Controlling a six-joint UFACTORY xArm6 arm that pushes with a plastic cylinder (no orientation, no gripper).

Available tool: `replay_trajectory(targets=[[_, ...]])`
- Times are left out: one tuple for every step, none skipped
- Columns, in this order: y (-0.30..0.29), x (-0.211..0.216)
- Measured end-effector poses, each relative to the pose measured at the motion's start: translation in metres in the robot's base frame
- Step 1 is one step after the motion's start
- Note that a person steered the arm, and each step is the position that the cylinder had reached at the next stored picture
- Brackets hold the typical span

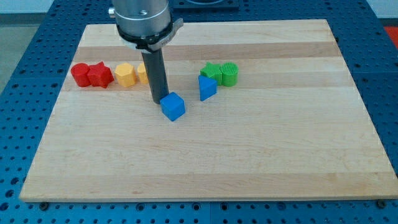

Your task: Touch the bottom right side of the yellow heart

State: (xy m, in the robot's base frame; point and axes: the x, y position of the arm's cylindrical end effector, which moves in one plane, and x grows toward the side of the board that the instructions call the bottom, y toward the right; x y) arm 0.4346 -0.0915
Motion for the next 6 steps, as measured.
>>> replay_trajectory(targets=[[-0.005, -0.050], [0.008, -0.088], [0.039, -0.083], [0.040, -0.033], [0.040, -0.009], [0.040, -0.037]])
